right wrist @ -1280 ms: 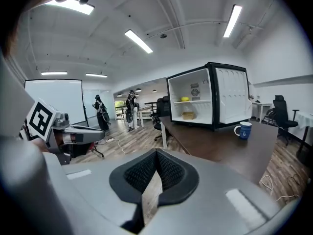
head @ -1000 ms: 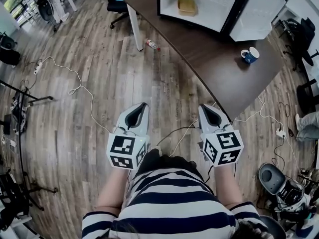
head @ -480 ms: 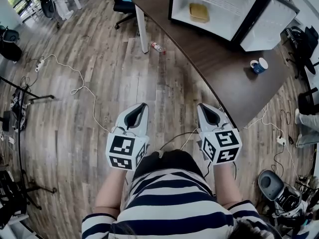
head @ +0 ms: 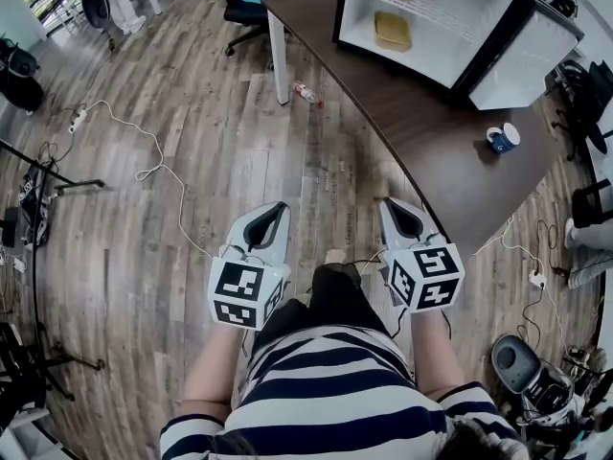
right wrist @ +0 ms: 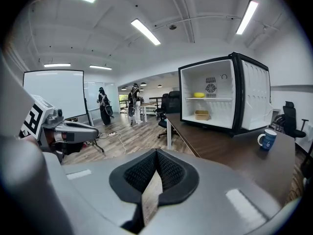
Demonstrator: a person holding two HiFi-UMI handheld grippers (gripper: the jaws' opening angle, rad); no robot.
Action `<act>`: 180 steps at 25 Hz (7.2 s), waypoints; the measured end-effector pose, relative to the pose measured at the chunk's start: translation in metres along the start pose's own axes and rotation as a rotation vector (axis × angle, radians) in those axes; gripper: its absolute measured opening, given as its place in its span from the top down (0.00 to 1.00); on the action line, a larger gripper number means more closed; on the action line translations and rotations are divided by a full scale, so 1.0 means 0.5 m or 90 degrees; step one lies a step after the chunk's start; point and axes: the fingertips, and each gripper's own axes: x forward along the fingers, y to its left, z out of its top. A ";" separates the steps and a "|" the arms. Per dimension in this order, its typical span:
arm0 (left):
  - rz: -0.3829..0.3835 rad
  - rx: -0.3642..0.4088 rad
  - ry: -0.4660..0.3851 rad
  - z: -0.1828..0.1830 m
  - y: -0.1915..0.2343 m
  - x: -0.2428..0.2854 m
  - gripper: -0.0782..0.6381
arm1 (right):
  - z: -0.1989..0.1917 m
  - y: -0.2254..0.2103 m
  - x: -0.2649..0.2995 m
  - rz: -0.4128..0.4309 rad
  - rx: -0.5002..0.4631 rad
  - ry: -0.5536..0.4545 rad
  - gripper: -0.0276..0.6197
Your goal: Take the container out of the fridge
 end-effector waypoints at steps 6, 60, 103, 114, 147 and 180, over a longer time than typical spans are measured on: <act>0.015 -0.001 0.009 0.002 0.035 0.033 0.89 | 0.018 -0.016 0.060 0.014 -0.008 0.000 0.97; -0.017 0.010 0.047 0.261 0.198 0.846 0.89 | 0.337 -0.543 0.698 0.063 -0.143 -0.018 0.76; -0.006 -0.004 0.065 0.251 0.259 0.993 0.89 | 0.308 -0.675 0.898 0.050 -0.445 0.069 0.92; 0.004 -0.006 0.047 0.260 0.263 0.951 0.89 | 0.303 -0.647 0.871 0.061 -0.454 0.082 0.93; -0.032 0.004 -0.011 0.288 0.233 0.673 0.89 | 0.275 -0.390 0.553 0.049 -0.455 0.082 0.93; 0.000 -0.006 -0.031 0.243 0.215 0.518 0.89 | 0.192 -0.285 0.406 0.053 -0.419 0.090 0.93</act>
